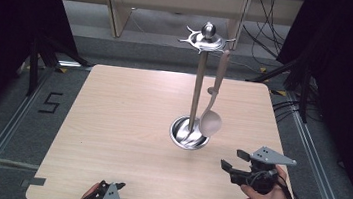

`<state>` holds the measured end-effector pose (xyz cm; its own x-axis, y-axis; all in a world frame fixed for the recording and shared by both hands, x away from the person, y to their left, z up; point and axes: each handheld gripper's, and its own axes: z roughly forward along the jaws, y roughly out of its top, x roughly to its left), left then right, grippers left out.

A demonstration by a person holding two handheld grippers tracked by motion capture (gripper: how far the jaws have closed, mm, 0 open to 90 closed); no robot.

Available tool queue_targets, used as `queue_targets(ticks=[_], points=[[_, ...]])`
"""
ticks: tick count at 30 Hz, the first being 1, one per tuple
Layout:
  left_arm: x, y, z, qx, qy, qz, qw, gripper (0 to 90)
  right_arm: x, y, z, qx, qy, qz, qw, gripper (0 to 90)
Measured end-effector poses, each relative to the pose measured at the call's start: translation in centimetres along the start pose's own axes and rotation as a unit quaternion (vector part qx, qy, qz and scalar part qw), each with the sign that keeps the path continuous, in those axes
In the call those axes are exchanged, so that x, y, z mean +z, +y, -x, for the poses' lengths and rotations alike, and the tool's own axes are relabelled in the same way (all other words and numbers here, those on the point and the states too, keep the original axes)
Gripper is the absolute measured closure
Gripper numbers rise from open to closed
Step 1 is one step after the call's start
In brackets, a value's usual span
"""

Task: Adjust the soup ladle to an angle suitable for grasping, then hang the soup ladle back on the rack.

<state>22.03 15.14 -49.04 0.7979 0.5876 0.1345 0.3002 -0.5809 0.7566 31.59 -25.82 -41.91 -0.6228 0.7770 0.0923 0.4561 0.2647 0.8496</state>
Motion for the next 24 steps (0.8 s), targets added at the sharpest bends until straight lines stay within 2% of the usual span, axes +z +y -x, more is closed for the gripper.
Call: queue_targets(ticks=[2, 3, 4, 5, 6, 7, 8, 9, 10, 11, 12, 13, 15, 16, 17, 18, 19, 20, 21, 22, 23, 24], points=[[0.0, 0.0, 0.0, 0.001, 0.000, 0.000, 1.0000, 15.0, 0.0, -0.2, -0.3, 0.008, -0.004, 0.001, 1.0000, 31.0], [0.1, 0.0, 0.0, 0.004, 0.004, -0.002, 1.0000, 15.1, 0.1, -0.2, -0.2, -0.006, -0.003, 0.002, 1.0000, 31.0], [0.0, 0.0, 0.0, 0.004, 0.003, -0.003, 1.0000, 15.0, 0.1, -0.4, -0.4, -0.001, 0.000, -0.003, 1.0000, 30.9], [0.0, 0.0, 0.0, 0.005, -0.001, -0.002, 1.0000, 15.0, 0.2, -0.5, -0.3, -0.009, 0.000, -0.003, 1.0000, 30.7], [0.0, 0.1, -0.1, 0.006, 0.000, -0.004, 1.0000, 15.1, 0.2, -0.6, -0.5, -0.005, -0.002, -0.006, 1.0000, 30.6], [0.0, 0.1, 0.0, -0.001, -0.001, 0.002, 1.0000, 15.0, 0.2, -0.8, -0.6, -0.004, -0.001, -0.015, 0.9999, 30.3], [0.1, 0.1, 0.0, 0.000, 0.000, 0.001, 1.0000, 15.0, 0.2, -0.9, -0.4, -0.016, -0.006, -0.010, 0.9998, 30.0], [0.0, 0.2, 0.0, 0.005, 0.001, 0.000, 1.0000, 15.0, 0.2, -1.0, -0.5, -0.012, 0.000, -0.014, 0.9998, 29.8], [0.0, 0.2, -0.1, 0.010, 0.002, -0.004, 0.9999, 15.1, 0.2, -1.1, -0.7, -0.007, -0.004, -0.015, 0.9999, 29.6], [0.1, 0.3, 0.0, 0.002, -0.001, 0.000, 1.0000, 15.0, 0.2, -1.3, -0.7, -0.010, 0.000, -0.021, 0.9997, 29.1], [0.1, 0.3, 0.1, 0.003, -0.001, 0.005, 1.0000, 15.0, 0.3, -1.5, -0.7, -0.013, 0.000, -0.020, 0.9997, 28.5], [0.1, 0.3, 0.0, 0.011, 0.000, -0.002, 0.9999, 15.0, 0.4, -1.7, -0.8, -0.012, 0.005, -0.023, 0.9997, 28.1], [0.2, 0.3, 0.0, 0.006, -0.003, 0.001, 1.0000, 15.1, 0.7, -2.2, -0.8, -0.022, 0.004, -0.027, 0.9994, 26.9], [0.2, 0.2, 0.0, 0.005, -0.002, 0.001, 1.0000, 15.1, 0.7, -2.3, -1.0, -0.015, 0.008, -0.032, 0.9994, 26.4], [0.2, 0.2, -0.1, 0.007, 0.001, -0.007, 1.0000, 15.0, 0.8, -2.5, -0.8, -0.024, 0.014, -0.031, 0.9991, 26.1], [0.1, 0.2, -0.1, 0.009, 0.002, -0.006, 0.9999, 15.0, 0.9, -2.7, -0.9, -0.018, 0.009, -0.033, 0.9993, 25.9], [0.0, 0.3, -0.2, 0.010, -0.007, -0.005, 0.9999, 15.0, 1.0, -2.9, -0.7, -0.027, 0.014, -0.029, 0.9991, 25.5], [0.0, 0.3, -0.1, 0.007, -0.003, -0.003, 1.0000, 15.0, 1.0, -3.0, -0.7, -0.027, 0.008, -0.035, 0.9990, 25.0], [0.1, 0.3, 0.0, 0.001, -0.002, 0.001, 1.0000, 15.0, 0.9, -3.2, -0.8, -0.014, 0.010, -0.042, 0.9990, 24.9], [0.1, 0.3, 0.0, 0.002, -0.002, 0.003, 1.0000, 15.0, 0.9, -3.4, -0.8, -0.013, 0.004, -0.040, 0.9991, 24.9], [0.1, 0.3, 0.1, 0.005, 0.000, 0.001, 1.0000, 15.1, 0.8, -3.5, -0.6, -0.021, 0.005, -0.041, 0.9989, 24.9], [0.1, 0.3, 0.1, 0.005, -0.004, -0.001, 1.0000, 15.0, 0.8, -3.6, -0.5, -0.018, 0.008, -0.042, 0.9989, 24.9]])
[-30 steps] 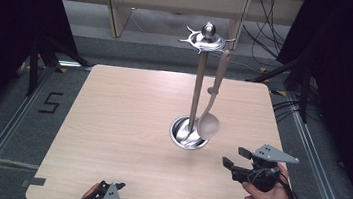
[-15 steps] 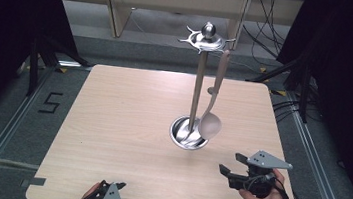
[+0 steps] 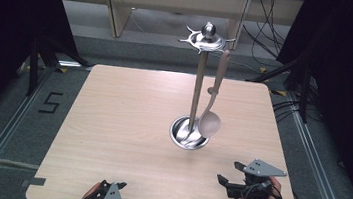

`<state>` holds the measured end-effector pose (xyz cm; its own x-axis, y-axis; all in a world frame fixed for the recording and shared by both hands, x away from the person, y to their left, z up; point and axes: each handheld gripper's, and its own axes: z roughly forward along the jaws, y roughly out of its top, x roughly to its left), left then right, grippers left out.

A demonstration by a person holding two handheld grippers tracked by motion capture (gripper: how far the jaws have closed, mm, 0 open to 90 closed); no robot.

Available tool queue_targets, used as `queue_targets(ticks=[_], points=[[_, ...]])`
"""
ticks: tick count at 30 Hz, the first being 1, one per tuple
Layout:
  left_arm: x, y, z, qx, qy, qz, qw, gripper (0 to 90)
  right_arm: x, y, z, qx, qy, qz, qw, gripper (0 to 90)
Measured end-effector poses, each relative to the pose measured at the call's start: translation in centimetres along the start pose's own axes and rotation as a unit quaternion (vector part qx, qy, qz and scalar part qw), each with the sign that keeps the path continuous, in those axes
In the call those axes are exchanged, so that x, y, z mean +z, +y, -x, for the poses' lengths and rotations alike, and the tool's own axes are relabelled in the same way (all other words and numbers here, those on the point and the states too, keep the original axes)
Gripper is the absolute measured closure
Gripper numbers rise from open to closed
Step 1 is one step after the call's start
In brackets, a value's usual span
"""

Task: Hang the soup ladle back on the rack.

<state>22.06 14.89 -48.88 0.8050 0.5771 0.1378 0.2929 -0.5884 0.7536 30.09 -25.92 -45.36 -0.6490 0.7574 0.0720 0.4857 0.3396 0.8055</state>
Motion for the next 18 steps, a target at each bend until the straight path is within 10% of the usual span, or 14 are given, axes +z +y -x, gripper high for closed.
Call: queue_targets(ticks=[18], points=[[-0.2, -0.2, 0.1, -0.001, 0.004, 0.004, 1.0000, 15.0, -1.0, -1.8, 0.3, 0.020, -0.003, 0.003, 0.9998, 22.2]])
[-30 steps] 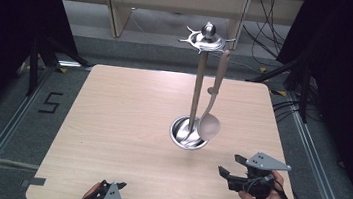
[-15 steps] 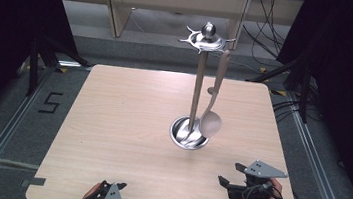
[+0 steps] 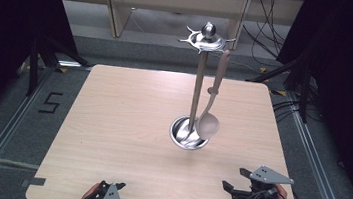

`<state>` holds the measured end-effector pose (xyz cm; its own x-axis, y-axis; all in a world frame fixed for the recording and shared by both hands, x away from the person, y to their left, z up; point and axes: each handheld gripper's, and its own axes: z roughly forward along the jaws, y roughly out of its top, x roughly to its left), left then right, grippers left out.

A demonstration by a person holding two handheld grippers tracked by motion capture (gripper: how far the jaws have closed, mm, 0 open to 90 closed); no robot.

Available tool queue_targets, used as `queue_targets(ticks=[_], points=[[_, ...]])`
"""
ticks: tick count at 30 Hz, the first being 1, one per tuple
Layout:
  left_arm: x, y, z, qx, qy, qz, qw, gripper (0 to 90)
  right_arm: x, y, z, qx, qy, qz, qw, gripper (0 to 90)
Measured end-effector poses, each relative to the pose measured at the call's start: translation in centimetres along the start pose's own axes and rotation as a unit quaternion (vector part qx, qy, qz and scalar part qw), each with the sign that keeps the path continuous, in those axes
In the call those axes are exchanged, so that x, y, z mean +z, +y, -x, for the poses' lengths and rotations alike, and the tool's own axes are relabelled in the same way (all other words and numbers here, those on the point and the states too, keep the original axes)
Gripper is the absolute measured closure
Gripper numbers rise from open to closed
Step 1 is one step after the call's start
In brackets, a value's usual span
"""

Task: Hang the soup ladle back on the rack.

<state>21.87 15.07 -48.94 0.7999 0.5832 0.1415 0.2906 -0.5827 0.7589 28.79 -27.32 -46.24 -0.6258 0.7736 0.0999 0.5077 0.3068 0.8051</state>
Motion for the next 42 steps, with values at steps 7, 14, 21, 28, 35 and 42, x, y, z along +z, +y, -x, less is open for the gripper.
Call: queue_targets(ticks=[7, 14, 21, 28, 35, 42], points=[[0.0, -0.2, -0.4, 0.013, 0.010, -0.013, 0.9998, 15.0, -0.3, -0.7, -0.2, 0.008, 0.002, 0.006, 1.0000, 16.3], [0.0, -0.2, -0.4, 0.016, 0.009, -0.014, 0.9997, 15.0, -0.3, -1.3, -0.1, -0.005, 0.009, 0.009, 0.9999, 16.4], [0.0, -0.2, -0.2, 0.014, 0.006, -0.015, 0.9998, 15.0, -0.5, -1.7, -0.1, -0.010, 0.006, 0.002, 0.9999, 16.4], [0.0, -0.2, -0.1, 0.015, 0.007, -0.014, 0.9998, 15.0, -0.8, -2.4, -0.3, -0.005, 0.000, -0.001, 1.0000, 16.6], [0.1, -0.2, 0.0, 0.016, 0.006, -0.015, 0.9997, 15.0, -1.0, -3.0, -0.3, -0.015, 0.000, -0.007, 0.9999, 16.5], [0.2, -0.2, 0.1, 0.016, 0.006, -0.016, 0.9997, 15.1, -1.1, -3.8, -1.2, -0.005, 0.005, -0.033, 0.9994, 16.4]])
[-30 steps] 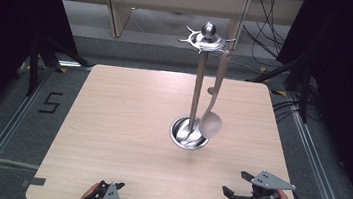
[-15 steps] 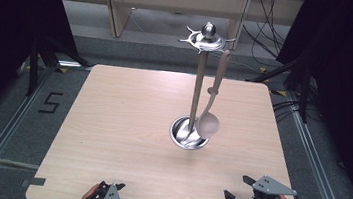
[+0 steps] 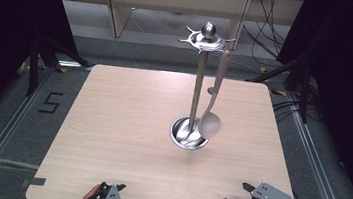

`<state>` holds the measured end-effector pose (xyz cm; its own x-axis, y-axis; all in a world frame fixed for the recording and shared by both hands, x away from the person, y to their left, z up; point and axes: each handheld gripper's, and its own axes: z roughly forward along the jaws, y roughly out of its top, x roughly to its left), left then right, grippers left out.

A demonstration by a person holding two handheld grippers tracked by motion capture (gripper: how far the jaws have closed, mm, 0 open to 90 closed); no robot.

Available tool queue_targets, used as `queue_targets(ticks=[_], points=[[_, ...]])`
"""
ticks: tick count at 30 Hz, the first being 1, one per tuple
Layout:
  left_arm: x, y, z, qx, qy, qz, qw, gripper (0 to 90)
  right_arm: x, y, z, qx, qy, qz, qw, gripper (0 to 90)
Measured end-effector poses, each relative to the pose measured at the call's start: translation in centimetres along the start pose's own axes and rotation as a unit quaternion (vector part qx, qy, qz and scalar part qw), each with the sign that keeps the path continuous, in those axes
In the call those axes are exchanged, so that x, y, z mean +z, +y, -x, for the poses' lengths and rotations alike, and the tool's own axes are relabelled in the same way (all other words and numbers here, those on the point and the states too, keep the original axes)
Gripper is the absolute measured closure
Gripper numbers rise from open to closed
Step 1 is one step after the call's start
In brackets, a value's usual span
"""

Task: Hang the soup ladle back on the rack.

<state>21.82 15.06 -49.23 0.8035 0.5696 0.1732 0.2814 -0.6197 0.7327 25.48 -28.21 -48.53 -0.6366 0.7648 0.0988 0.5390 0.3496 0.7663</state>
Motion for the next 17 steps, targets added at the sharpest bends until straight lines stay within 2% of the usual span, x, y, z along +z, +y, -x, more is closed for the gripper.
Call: queue_targets(ticks=[1, 2, 3, 5, 6, 7, 8, 9, 10, 11, 13, 15, 17], points=[[0.00, 0.00, 0.00, 0.000, 0.000, 0.001, 1.0000, 15.1, 0.13, -0.01, 0.24, -0.020, -0.002, 0.007, 0.9998, 16.4], [0.00, 0.00, -0.01, 0.000, 0.000, 0.000, 1.0000, 15.0, 0.23, -0.08, 0.18, -0.020, 0.004, 0.006, 0.9998, 16.4], [0.01, -0.01, -0.01, 0.000, 0.001, 0.000, 1.0000, 15.1, 0.12, -0.15, -0.06, -0.013, -0.002, 0.000, 0.9999, 16.5], [0.02, -0.01, -0.01, 0.001, 0.001, -0.001, 1.0000, 15.1, 0.31, -0.19, 0.08, -0.025, 0.009, -0.004, 0.9996, 16.5], [0.04, -0.02, 0.02, 0.000, 0.000, -0.001, 1.0000, 15.1, 0.27, -0.29, -0.36, -0.004, 0.006, -0.011, 0.9999, 16.5], [0.05, -0.02, 0.05, -0.001, 0.000, -0.001, 1.0000, 15.0, 0.49, -0.29, -0.04, -0.027, 0.006, -0.005, 0.9996, 16.5], [0.06, -0.02, 0.06, -0.001, 0.000, 0.000, 1.0000, 15.1, 0.49, -0.34, -0.32, -0.015, 0.006, -0.010, 0.9998, 16.5], [0.05, -0.02, 0.07, -0.001, 0.000, 0.000, 1.0000, 15.1, 0.66, -0.32, -0.15, -0.029, 0.012, -0.008, 0.9995, 16.5], [0.03, -0.02, 0.05, 0.000, 0.000, -0.001, 1.0000, 15.1, 0.68, -0.32, -0.24, -0.035, 0.006, -0.009, 0.9993, 16.5], [0.02, -0.02, 0.04, 0.000, 0.000, 0.000, 1.0000, 15.1, 0.70, -0.34, -0.34, -0.029, 0.006, -0.014, 0.9995, 16.5], [0.01, -0.02, 0.01, 0.001, 0.001, -0.002, 1.0000, 15.1, 0.73, -0.32, -0.27, -0.038, 0.002, -0.013, 0.9992, 16.5], [0.01, -0.03, 0.02, 0.001, 0.001, -0.002, 1.0000, 15.1, 0.83, -0.35, -0.19, -0.034, 0.010, -0.015, 0.9993, 16.5], [0.01, -0.02, 0.04, 0.000, 0.001, -0.001, 1.0000, 15.1, 0.78, -0.38, -0.17, -0.031, 0.002, -0.014, 0.9994, 16.5]])
